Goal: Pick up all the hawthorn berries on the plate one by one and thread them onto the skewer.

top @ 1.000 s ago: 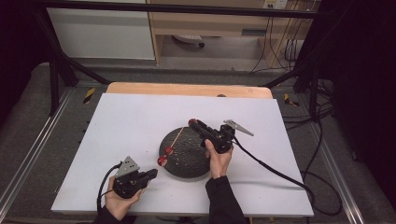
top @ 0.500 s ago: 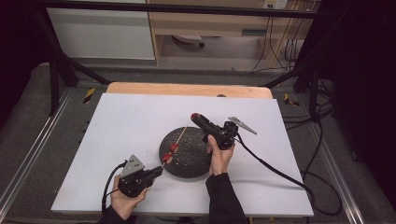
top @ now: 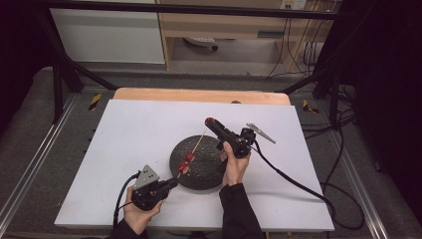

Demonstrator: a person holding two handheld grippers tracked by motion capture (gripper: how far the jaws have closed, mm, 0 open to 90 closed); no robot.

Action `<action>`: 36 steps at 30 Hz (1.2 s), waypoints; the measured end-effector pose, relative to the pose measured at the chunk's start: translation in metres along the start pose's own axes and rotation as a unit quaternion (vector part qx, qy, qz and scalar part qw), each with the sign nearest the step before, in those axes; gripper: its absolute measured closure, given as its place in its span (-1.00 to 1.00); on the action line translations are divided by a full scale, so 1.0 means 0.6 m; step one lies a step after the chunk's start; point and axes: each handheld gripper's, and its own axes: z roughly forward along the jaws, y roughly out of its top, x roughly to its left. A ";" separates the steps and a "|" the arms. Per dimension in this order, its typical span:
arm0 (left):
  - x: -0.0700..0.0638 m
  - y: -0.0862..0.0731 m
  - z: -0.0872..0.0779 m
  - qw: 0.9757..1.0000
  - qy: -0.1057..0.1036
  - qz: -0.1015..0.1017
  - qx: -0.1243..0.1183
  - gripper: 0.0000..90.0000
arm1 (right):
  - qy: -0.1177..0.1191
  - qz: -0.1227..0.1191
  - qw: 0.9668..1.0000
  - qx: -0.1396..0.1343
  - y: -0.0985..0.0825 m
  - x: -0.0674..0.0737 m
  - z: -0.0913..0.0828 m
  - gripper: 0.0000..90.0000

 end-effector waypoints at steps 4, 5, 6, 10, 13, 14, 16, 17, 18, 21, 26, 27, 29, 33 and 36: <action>-0.002 0.001 0.002 1.000 -0.001 0.001 0.000 0.97 | 0.004 0.004 1.000 -0.004 0.001 0.001 -0.001 0.39; -0.003 0.001 0.003 1.000 -0.001 0.001 -0.001 0.97 | 0.005 0.004 1.000 -0.004 0.001 0.001 -0.001 0.39; -0.003 0.001 0.003 1.000 -0.001 0.001 -0.002 0.97 | 0.006 0.005 1.000 -0.004 0.001 0.001 -0.001 0.39; -0.004 0.003 0.004 1.000 -0.001 -0.001 -0.004 0.97 | 0.008 0.008 1.000 -0.005 0.002 0.002 -0.002 0.39; -0.005 0.003 0.006 1.000 -0.001 -0.002 -0.005 0.97 | 0.009 0.009 1.000 -0.006 0.002 0.002 -0.002 0.39; -0.006 0.003 0.006 1.000 -0.001 -0.002 -0.006 0.97 | 0.010 0.010 1.000 -0.005 0.002 0.002 -0.002 0.39; -0.007 0.003 0.006 1.000 -0.001 -0.001 -0.007 0.97 | 0.009 0.010 1.000 -0.005 0.001 0.002 -0.002 0.39; -0.007 0.003 0.006 1.000 -0.001 -0.001 -0.008 0.97 | 0.008 0.010 1.000 -0.006 0.001 0.002 -0.002 0.39; -0.007 0.003 0.006 1.000 0.000 -0.001 -0.008 0.97 | 0.009 0.010 1.000 -0.005 0.001 0.002 -0.002 0.39; -0.007 0.003 0.006 1.000 0.001 -0.003 -0.008 0.97 | 0.010 0.011 1.000 -0.005 0.001 0.002 -0.002 0.39; -0.007 0.004 0.007 1.000 0.002 -0.008 -0.012 0.97 | 0.013 0.015 1.000 -0.003 0.000 0.001 -0.001 0.39; -0.007 0.004 0.007 1.000 0.003 -0.009 -0.012 0.97 | 0.012 0.016 1.000 -0.003 -0.001 0.002 -0.001 0.39; -0.008 0.004 0.008 1.000 0.004 -0.009 -0.013 0.97 | 0.012 0.015 1.000 -0.003 -0.002 0.001 -0.001 0.39; -0.011 0.006 0.012 1.000 0.004 -0.014 -0.015 0.97 | 0.013 0.019 1.000 -0.003 -0.004 0.001 0.000 0.39; -0.012 0.008 0.014 1.000 0.005 -0.019 -0.018 0.97 | 0.016 0.021 1.000 -0.004 -0.005 0.001 0.000 0.39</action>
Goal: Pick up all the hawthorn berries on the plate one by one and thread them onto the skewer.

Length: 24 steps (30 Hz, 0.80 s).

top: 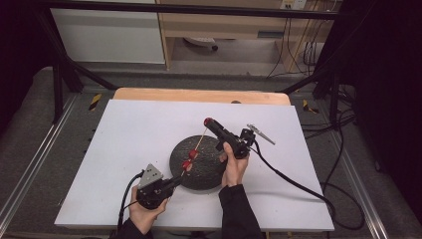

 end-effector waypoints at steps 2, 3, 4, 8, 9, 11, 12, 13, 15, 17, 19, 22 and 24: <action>-0.001 0.002 0.001 1.000 0.000 -0.002 -0.003 0.97 | 0.001 0.004 1.000 0.000 -0.001 0.001 0.000 0.39; -0.002 0.002 0.002 1.000 0.000 -0.003 -0.004 0.97 | 0.002 0.004 1.000 0.001 -0.001 0.001 0.000 0.39; -0.003 0.003 0.002 1.000 0.000 -0.002 -0.004 0.97 | 0.002 0.005 1.000 0.000 -0.002 0.001 0.000 0.39; -0.006 0.006 0.005 1.000 0.002 -0.004 -0.008 0.97 | 0.004 0.006 1.000 0.001 -0.004 0.000 0.000 0.39; -0.007 0.007 0.006 1.000 0.002 -0.004 -0.008 0.97 | 0.005 0.007 1.000 0.002 -0.005 0.001 0.000 0.39; -0.008 0.010 0.008 1.000 0.003 -0.005 -0.010 0.97 | 0.005 0.008 1.000 0.003 -0.006 0.001 0.000 0.39; -0.008 0.011 0.009 1.000 0.001 -0.006 -0.010 0.97 | 0.005 0.009 1.000 0.003 -0.006 0.001 0.000 0.39; -0.009 0.012 0.010 1.000 0.002 -0.008 -0.009 0.97 | 0.005 0.009 1.000 0.004 -0.007 0.000 0.000 0.39; -0.010 0.013 0.013 1.000 0.003 -0.007 -0.008 0.97 | 0.005 0.008 1.000 0.003 -0.007 0.001 -0.001 0.39; -0.008 0.013 0.014 1.000 0.006 -0.004 -0.008 0.97 | 0.005 0.008 1.000 0.002 -0.006 0.002 -0.002 0.39; -0.009 0.012 0.015 1.000 0.004 -0.007 -0.008 0.97 | 0.005 0.007 1.000 0.003 -0.005 0.003 -0.002 0.39; -0.009 0.012 0.013 1.000 0.008 -0.008 -0.012 0.97 | 0.003 0.005 1.000 0.002 -0.005 0.003 -0.003 0.39; -0.011 0.011 0.011 1.000 0.010 -0.012 -0.013 0.97 | 0.003 0.005 1.000 0.001 -0.005 0.002 -0.002 0.40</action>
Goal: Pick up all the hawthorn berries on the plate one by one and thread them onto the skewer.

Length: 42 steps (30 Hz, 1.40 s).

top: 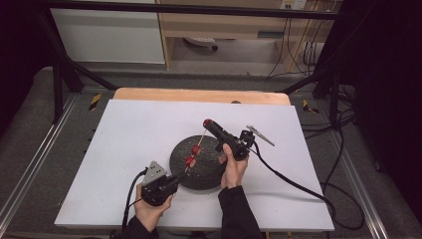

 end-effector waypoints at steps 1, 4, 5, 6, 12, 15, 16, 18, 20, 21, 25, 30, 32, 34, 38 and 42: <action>-0.001 -0.001 0.000 1.000 0.000 -0.002 0.000 0.97 | -0.001 0.000 1.000 -0.002 0.000 -0.001 0.001 0.40; -0.004 -0.003 0.001 1.000 0.007 -0.004 0.000 0.97 | -0.002 0.001 1.000 -0.006 -0.002 -0.001 0.002 0.40; -0.005 -0.003 0.002 1.000 0.010 -0.005 0.000 0.97 | -0.002 0.002 1.000 -0.009 -0.003 -0.002 0.002 0.40; -0.006 -0.003 0.003 1.000 0.013 -0.005 -0.001 0.97 | -0.002 0.002 1.000 -0.010 -0.004 -0.001 0.002 0.40; -0.012 0.002 0.009 1.000 0.013 -0.009 0.000 0.97 | 0.001 0.009 1.000 0.001 -0.009 -0.004 0.003 0.40; -0.013 0.004 0.012 1.000 0.012 -0.010 0.000 0.97 | 0.001 0.008 1.000 0.004 -0.010 -0.003 0.002 0.40; -0.013 0.005 0.013 1.000 0.011 -0.011 0.000 0.97 | 0.001 0.007 1.000 0.005 -0.010 -0.002 0.002 0.40; -0.011 0.008 0.014 1.000 0.011 -0.012 -0.001 0.97 | 0.001 0.006 1.000 0.007 -0.011 -0.002 0.001 0.40; -0.010 0.011 0.014 1.000 0.010 -0.012 -0.001 0.97 | 0.002 0.006 1.000 0.010 -0.012 -0.002 0.001 0.40; -0.009 0.012 0.015 1.000 0.009 -0.012 -0.001 0.97 | 0.002 0.006 1.000 0.010 -0.013 -0.002 0.001 0.40; -0.006 0.015 0.018 1.000 0.008 -0.011 -0.001 0.97 | 0.002 0.005 1.000 0.015 -0.016 -0.002 0.001 0.40; -0.003 0.020 0.022 1.000 0.006 -0.011 0.001 0.97 | 0.001 0.001 1.000 0.022 -0.022 -0.002 0.000 0.40; -0.001 0.021 0.023 1.000 0.007 -0.009 0.001 0.97 | 0.001 0.001 1.000 0.024 -0.024 -0.001 -0.001 0.40; 0.001 0.022 0.024 1.000 0.004 -0.010 0.001 0.97 | -0.001 -0.003 1.000 0.025 -0.027 0.000 -0.001 0.40; 0.003 0.023 0.027 1.000 0.004 -0.007 0.002 0.97 | -0.001 -0.007 1.000 0.029 -0.031 0.000 -0.002 0.40; 0.004 0.022 0.029 1.000 0.004 -0.007 0.004 0.97 | -0.004 -0.010 0.999 0.035 -0.038 -0.001 -0.002 0.40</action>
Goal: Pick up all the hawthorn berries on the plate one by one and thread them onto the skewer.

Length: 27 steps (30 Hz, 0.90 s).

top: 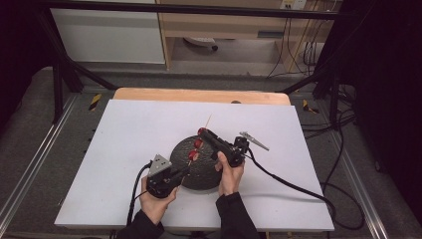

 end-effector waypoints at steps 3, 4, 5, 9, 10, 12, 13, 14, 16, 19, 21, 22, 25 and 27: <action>0.002 -0.001 0.000 1.000 -0.002 -0.002 0.001 0.97 | -0.001 -0.001 1.000 0.002 -0.002 0.000 0.000 0.40; 0.002 -0.001 0.000 1.000 -0.002 -0.002 0.001 0.97 | -0.001 -0.003 1.000 0.003 -0.002 0.000 0.000 0.40; 0.003 -0.002 0.000 1.000 -0.003 -0.001 0.001 0.97 | -0.001 -0.005 1.000 0.004 -0.002 0.001 0.000 0.40; 0.004 -0.003 -0.001 1.000 -0.006 -0.001 0.002 0.97 | -0.003 -0.007 1.000 0.010 -0.001 0.001 -0.001 0.39; 0.004 -0.003 -0.001 1.000 -0.007 -0.002 0.002 0.97 | -0.004 -0.011 1.000 0.013 0.000 0.001 -0.001 0.39; 0.005 -0.003 -0.003 1.000 -0.008 -0.003 0.000 0.97 | -0.007 -0.020 1.000 0.021 0.002 0.002 -0.002 0.30; 0.007 -0.003 -0.004 1.000 -0.010 -0.005 0.000 0.97 | -0.007 -0.021 0.999 0.026 0.004 0.003 -0.003 0.26; 0.008 -0.003 -0.006 1.000 -0.009 -0.004 0.001 0.97 | -0.006 -0.027 0.999 0.030 0.006 0.002 -0.004 0.22; 0.010 -0.004 -0.008 1.000 -0.009 -0.003 0.000 0.97 | -0.012 -0.040 0.998 0.039 0.012 0.005 -0.006 0.13; 0.014 -0.006 -0.011 1.000 -0.007 -0.003 0.002 0.97 | -0.022 -0.063 0.996 0.054 0.021 0.006 -0.012 0.00; 0.016 -0.007 -0.012 1.000 -0.006 -0.003 0.004 0.97 | -0.029 -0.077 0.995 0.060 0.026 0.005 -0.017 -0.12; 0.017 -0.007 -0.013 1.000 -0.006 -0.001 0.003 0.97 | -0.035 -0.086 0.994 0.066 0.029 0.003 -0.019 -0.19; 0.020 -0.008 -0.015 1.000 -0.005 0.004 0.006 0.97 | -0.051 -0.108 0.988 0.095 0.035 -0.001 -0.027 -0.37; 0.021 -0.008 -0.016 1.000 -0.005 0.009 0.009 0.97 | -0.060 -0.127 0.984 0.113 0.038 -0.005 -0.033 -0.47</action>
